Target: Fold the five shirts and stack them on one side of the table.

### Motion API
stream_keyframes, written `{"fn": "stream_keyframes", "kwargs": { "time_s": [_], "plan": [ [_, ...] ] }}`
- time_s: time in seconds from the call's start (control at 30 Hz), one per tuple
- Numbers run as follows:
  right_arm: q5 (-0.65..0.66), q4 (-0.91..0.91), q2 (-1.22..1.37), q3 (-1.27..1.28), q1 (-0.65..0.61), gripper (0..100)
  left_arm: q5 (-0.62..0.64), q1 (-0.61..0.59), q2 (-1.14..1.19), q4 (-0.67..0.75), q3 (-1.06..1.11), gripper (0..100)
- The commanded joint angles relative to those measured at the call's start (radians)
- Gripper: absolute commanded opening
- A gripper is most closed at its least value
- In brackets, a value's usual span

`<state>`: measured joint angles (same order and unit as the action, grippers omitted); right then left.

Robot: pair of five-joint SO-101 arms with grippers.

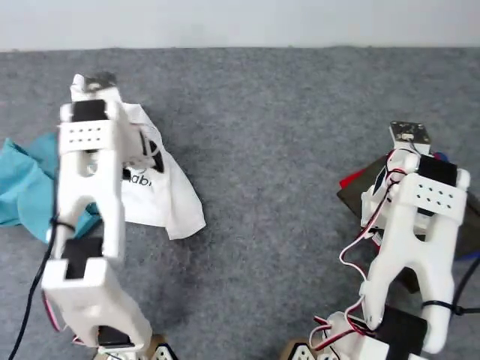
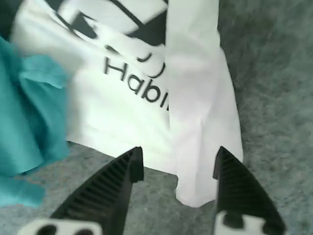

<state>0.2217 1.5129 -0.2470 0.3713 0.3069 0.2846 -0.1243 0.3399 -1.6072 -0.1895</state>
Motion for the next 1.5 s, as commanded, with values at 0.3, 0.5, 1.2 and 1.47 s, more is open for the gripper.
{"fn": "stream_keyframes", "kwargs": {
  "time_s": [0.3, 0.5, 1.2, 1.47],
  "plan": [
    [0.005, -0.002, -0.039, 0.000, -0.008, 19.4, -0.012, 0.117, 0.288, 0.101, -0.010, 23],
    [0.005, -0.002, -0.039, 0.002, -0.008, 19.4, -0.081, 0.123, 0.215, 0.032, -0.116, 1],
    [0.005, -0.002, -0.039, 0.002, -0.008, 19.4, -0.279, 0.446, -0.436, -0.146, -0.891, 1],
    [0.005, -0.002, -0.039, 0.002, -0.008, 19.4, -0.279, 0.445, -0.491, -0.146, -0.803, 1]
  ]
}}
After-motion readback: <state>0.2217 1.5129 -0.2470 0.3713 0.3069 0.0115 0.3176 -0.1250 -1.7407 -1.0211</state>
